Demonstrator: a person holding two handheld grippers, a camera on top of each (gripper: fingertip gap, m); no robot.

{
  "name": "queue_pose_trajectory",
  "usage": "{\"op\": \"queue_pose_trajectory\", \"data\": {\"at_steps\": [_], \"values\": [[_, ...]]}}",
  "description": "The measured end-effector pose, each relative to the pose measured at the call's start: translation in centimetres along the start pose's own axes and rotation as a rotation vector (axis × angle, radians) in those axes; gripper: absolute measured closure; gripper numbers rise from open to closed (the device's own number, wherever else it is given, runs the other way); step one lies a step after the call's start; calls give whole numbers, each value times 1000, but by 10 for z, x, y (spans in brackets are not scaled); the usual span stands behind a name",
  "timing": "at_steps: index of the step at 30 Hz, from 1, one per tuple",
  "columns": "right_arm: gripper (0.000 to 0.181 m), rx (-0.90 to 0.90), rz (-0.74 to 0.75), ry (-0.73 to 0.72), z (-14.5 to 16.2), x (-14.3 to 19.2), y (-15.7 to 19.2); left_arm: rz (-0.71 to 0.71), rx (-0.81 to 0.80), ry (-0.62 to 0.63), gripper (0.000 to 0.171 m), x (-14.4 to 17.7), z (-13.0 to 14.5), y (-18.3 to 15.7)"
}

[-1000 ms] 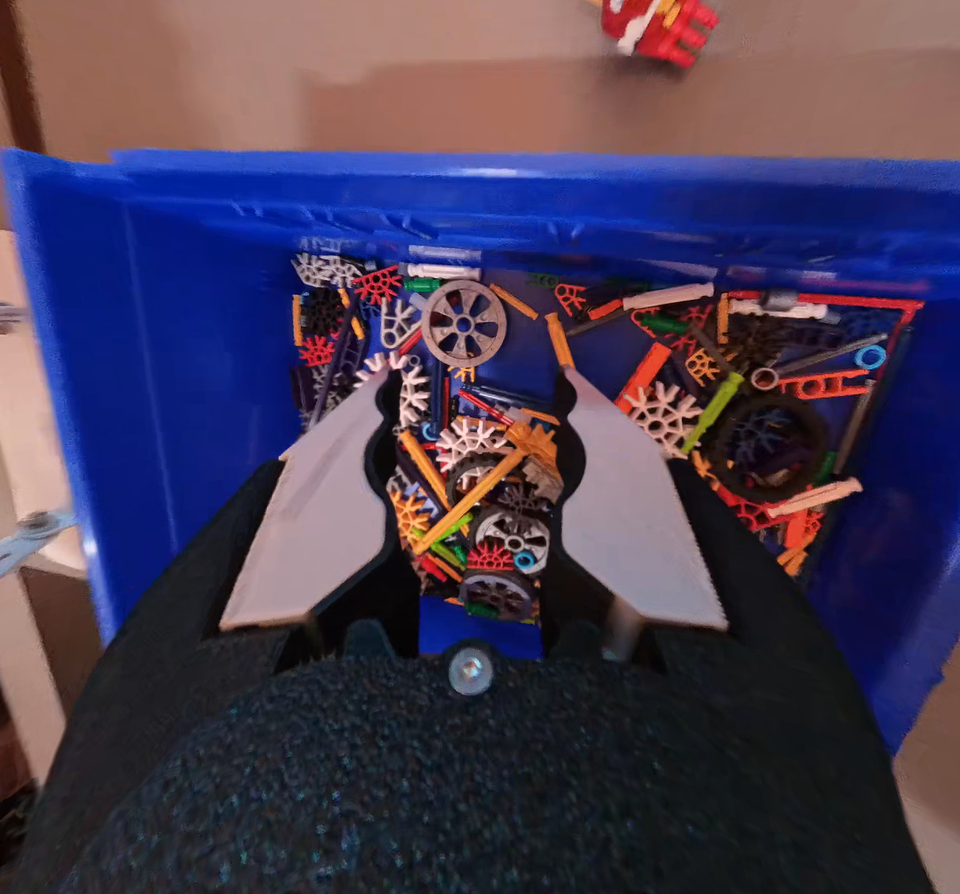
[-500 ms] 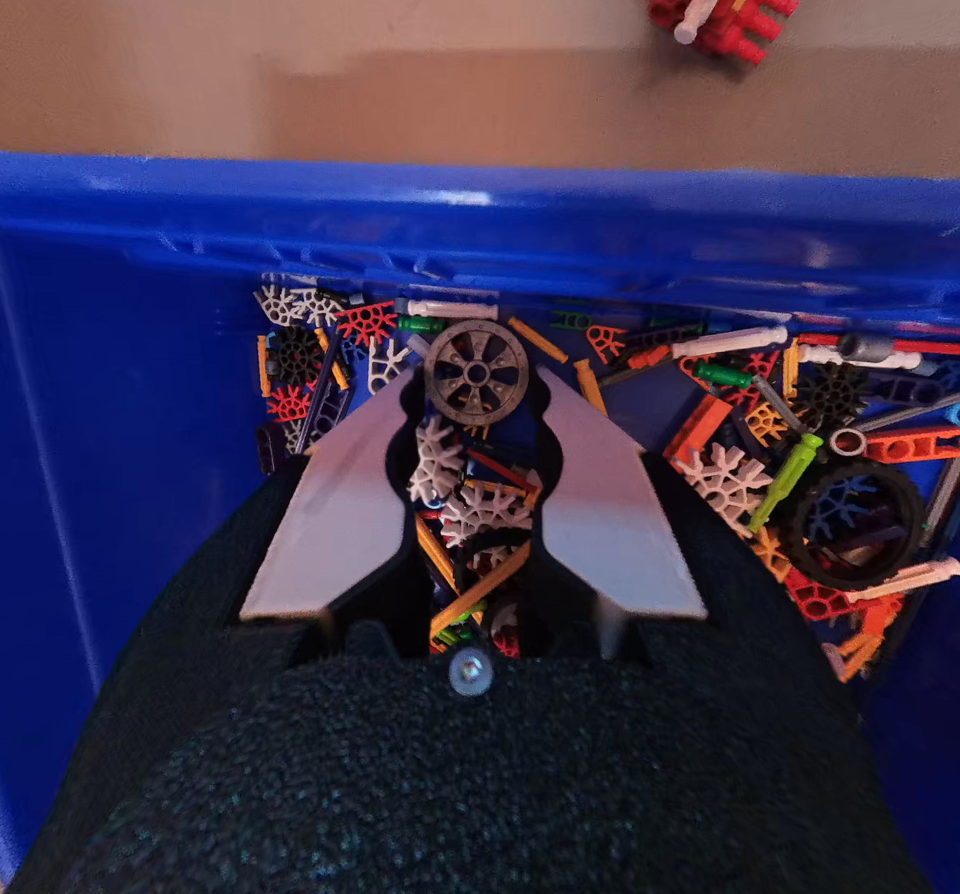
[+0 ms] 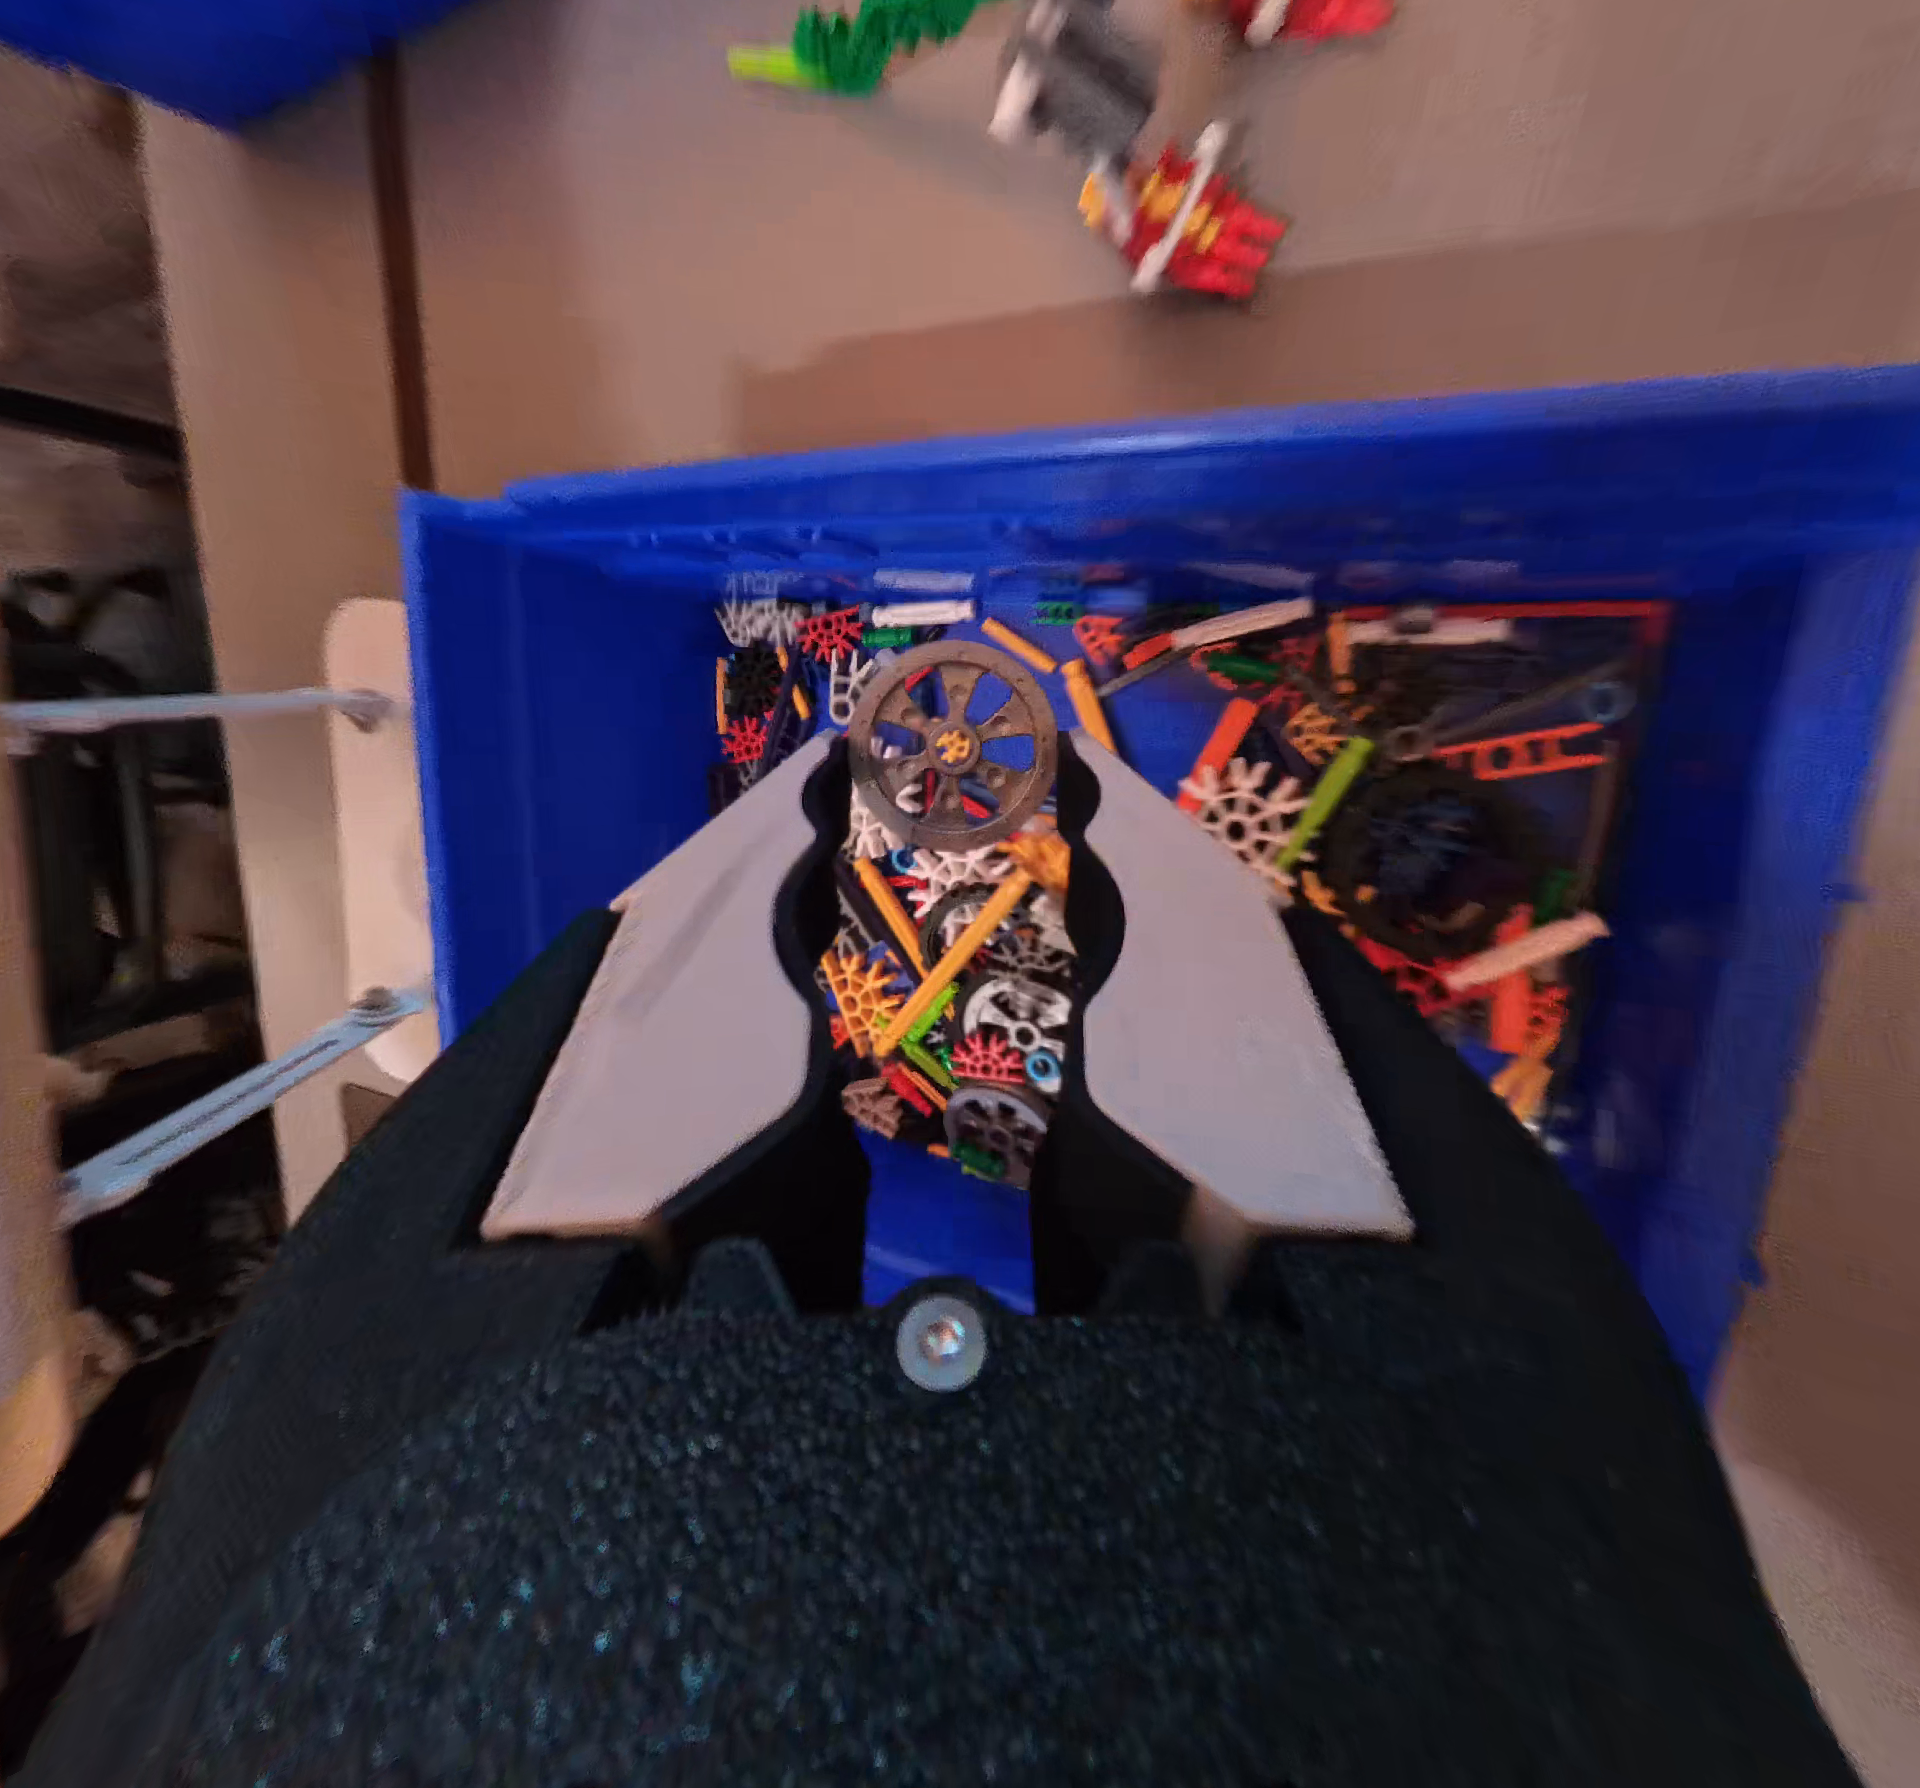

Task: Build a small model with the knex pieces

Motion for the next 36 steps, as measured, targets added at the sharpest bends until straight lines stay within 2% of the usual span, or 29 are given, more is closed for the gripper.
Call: {"op": "queue_pose_trajectory", "data": {"at_steps": [4,8,13,16,19,23,26,29,31,33,36], "values": [[121,0,4,-6,0,1,0,45,-74,-129,134,42,-23,-52],[118,-20,12,-26,-1,3,-2,180,-159,-164,134,53,-38,-121],[118,-169,56,-112,0,16,-13,283,-248,-110,133,23,-46,-209],[118,-214,37,-123,2,19,-13,307,-227,-49,134,-13,-41,-231],[118,-200,34,-106,3,18,-11,316,-169,-34,133,-35,-39,-234],[118,-199,28,-96,3,16,-11,340,-97,-60,127,-42,-41,-233],[118,-206,21,-105,3,17,-11,290,-91,-70,110,-35,-40,-227],[118,-209,14,-99,3,16,-11,277,-79,-126,109,-9,-40,-218],[118,-204,10,-95,3,15,-10,228,-68,-171,110,16,-40,-199],[118,-196,5,-93,3,15,-9,135,-49,-180,110,38,-35,-166],[118,-190,0,-90,3,15,-9,20,12,-108,114,56,-14,-103]]}}
Point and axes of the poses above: each gripper's, where its closed fingertips meet, x back along the fingers, z out of its underside, y = z × x across the jaws, the point moved 7 cm from there along x, back along the fingers, and after that the axes turned 11 degrees about x, right-handed, at the moved point
